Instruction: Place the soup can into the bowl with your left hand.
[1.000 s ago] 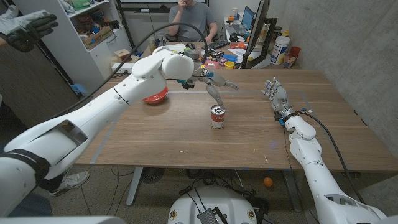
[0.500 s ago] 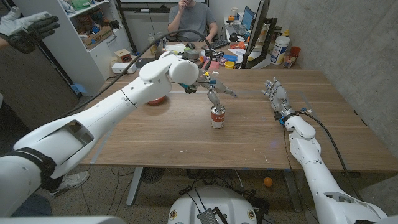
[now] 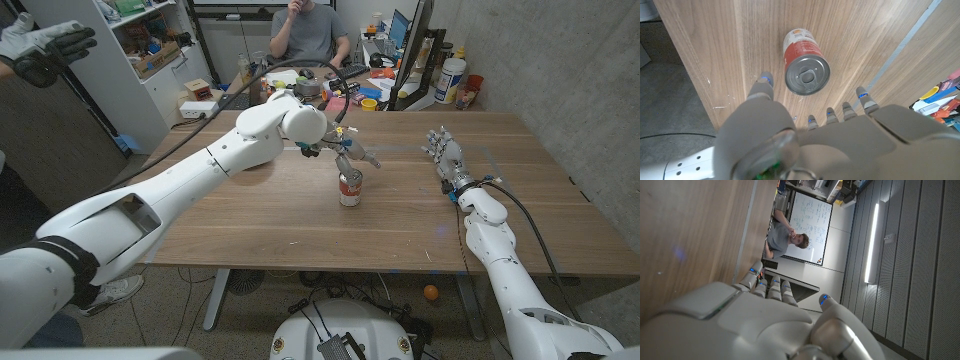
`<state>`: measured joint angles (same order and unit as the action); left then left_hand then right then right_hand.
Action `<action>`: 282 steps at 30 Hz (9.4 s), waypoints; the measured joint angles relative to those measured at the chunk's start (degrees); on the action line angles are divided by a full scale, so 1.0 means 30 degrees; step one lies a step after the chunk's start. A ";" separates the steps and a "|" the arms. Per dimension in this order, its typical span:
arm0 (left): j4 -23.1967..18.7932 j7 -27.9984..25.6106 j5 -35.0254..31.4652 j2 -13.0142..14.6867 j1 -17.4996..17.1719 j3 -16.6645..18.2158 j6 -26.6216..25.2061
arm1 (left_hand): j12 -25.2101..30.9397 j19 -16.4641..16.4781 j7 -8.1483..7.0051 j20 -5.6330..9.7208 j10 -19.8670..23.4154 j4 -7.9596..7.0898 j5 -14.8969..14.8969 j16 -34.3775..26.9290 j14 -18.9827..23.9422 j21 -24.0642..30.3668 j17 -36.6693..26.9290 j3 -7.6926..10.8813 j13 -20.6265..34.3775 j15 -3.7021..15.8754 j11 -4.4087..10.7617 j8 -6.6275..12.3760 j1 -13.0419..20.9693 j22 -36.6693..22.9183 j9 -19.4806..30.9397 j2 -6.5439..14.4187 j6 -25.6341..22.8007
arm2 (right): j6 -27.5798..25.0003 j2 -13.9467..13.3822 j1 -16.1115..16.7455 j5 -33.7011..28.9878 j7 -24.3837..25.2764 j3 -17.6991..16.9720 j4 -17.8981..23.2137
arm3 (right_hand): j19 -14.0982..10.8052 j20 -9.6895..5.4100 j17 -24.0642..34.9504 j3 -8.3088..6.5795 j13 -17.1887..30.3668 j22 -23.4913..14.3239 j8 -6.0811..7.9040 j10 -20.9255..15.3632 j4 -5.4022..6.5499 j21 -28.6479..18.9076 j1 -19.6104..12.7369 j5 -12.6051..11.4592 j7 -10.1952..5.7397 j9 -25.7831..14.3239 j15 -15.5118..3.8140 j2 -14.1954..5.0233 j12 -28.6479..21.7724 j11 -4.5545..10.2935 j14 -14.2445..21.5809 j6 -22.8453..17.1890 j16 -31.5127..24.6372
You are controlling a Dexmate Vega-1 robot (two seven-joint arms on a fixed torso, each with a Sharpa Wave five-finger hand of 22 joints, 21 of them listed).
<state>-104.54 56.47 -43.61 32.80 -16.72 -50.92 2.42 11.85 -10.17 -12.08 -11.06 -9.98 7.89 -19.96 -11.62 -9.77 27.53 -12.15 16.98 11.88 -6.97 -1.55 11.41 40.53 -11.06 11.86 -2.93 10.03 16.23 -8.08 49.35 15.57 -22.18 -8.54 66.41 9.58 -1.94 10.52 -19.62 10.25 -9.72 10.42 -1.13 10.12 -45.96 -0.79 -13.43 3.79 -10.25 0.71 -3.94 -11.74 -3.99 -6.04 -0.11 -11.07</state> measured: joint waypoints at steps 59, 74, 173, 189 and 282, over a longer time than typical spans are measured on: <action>0.0539 -0.5449 -0.1954 0.0015 -0.2714 0.0715 0.1379 | 0.6404 2.0958 0.0345 0.6142 1.4964 0.0240 0.2939 -0.3984 1.9161 1.1884 -0.2206 -0.0659 0.0989 0.2138 0.2065 0.7549 0.9830 -0.0005 0.0492 -0.1884 -1.5840 | 0.0308 -0.0244 -0.0347 -0.0288 -0.0018 -0.0148 -0.0832 | 0.0000 0.0000 0.0000 0.0000 0.0000 0.0000 0.0000 0.0001 0.0000 0.0351 0.0000 0.0000 0.0001 0.0000 0.0069 0.0000 0.0000 0.0000 0.0069 0.0001 0.0000; 0.0265 -0.6475 -0.1518 0.0267 -0.3181 0.1317 0.1272 | 0.6404 2.1025 0.0303 0.6076 1.5532 0.0268 0.2959 -0.3811 1.9419 1.2233 -0.3008 -0.0629 0.0989 0.2155 0.2080 0.7874 1.0008 0.0048 0.0253 -0.2062 -1.6351 | 0.0320 -0.0315 -0.0370 -0.0473 0.0206 0.0091 -0.0771 | 0.0000 0.0000 0.0000 0.0000 0.0000 0.0001 0.0000 0.0001 0.0000 0.0463 0.0000 0.0000 0.0001 0.0000 0.0069 0.0000 0.0000 0.0000 0.0069 0.0001 0.0000; -0.2194 -0.6711 -0.2591 0.4214 -0.3578 0.5442 -0.6267 | 0.6625 2.0773 -0.0581 0.5839 1.5595 0.0506 0.2964 -0.2469 1.9523 1.4006 -0.3535 -0.0390 0.0990 0.2252 0.2427 0.7113 1.0327 0.0045 0.0005 -0.2381 -1.7856 | -0.0197 -0.1046 0.0816 -0.1295 0.1325 0.1203 0.1505 | 0.0000 0.0000 0.0000 -0.0135 0.0000 0.0001 0.0000 0.0001 -0.0026 0.1053 0.0000 0.0000 0.0001 0.0000 0.0069 0.0000 0.0000 0.0001 0.0069 0.0002 0.0000; -0.1544 -0.6579 -0.2684 0.4962 -0.3608 0.5800 -0.7340 | 0.6625 2.0774 -0.0647 0.5839 1.5707 0.0569 0.2964 -0.2319 1.9526 1.4287 -0.3632 -0.0327 0.0989 0.2254 0.2399 0.7039 1.0326 0.0043 -0.0081 -0.2381 -1.8066 | -0.0385 -0.1098 0.1103 -0.1490 0.1595 0.1476 0.2115 | 0.0000 0.0000 0.0000 -0.0135 0.0000 -0.0100 0.0000 0.0001 -0.0026 0.1200 0.0000 0.0000 0.0001 0.0000 0.0068 0.0000 0.0000 0.0000 0.0069 0.0002 0.0000; 0.8049 -0.8146 -0.2321 0.3010 0.0270 0.0423 -0.9333 | 0.6626 2.0387 -0.0817 0.5451 1.5876 0.0878 0.3014 -0.1323 1.9759 1.5267 -0.3992 -0.0018 0.0989 0.2362 0.2428 0.6231 1.0476 0.0131 0.0006 -0.2531 -1.9047 | -0.0999 -0.1479 0.1215 -0.2196 0.2627 0.2255 0.2644 | 0.0000 0.0000 0.0000 -0.0190 -0.0001 -0.0091 0.0000 0.0001 0.0028 0.1568 0.0000 0.0000 0.0069 0.0000 0.0068 0.0000 0.0000 0.0000 0.0069 -0.0067 0.0000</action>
<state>-80.39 32.03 -50.57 41.83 -15.91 -49.65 -25.58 31.73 50.99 -14.53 5.29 37.65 10.52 -10.92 -15.59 49.50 73.33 -24.12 16.93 14.85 0.11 5.73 30.10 71.96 -10.67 11.88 -10.52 -47.11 13.23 -12.51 52.99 8.99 -14.30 -1.78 74.34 9.58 -1.94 10.51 -20.19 10.24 -9.99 10.42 -1.12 10.20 -41.26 -0.79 -13.43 3.99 -10.25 0.92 -3.94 -11.74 -3.99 -5.83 -0.31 -11.07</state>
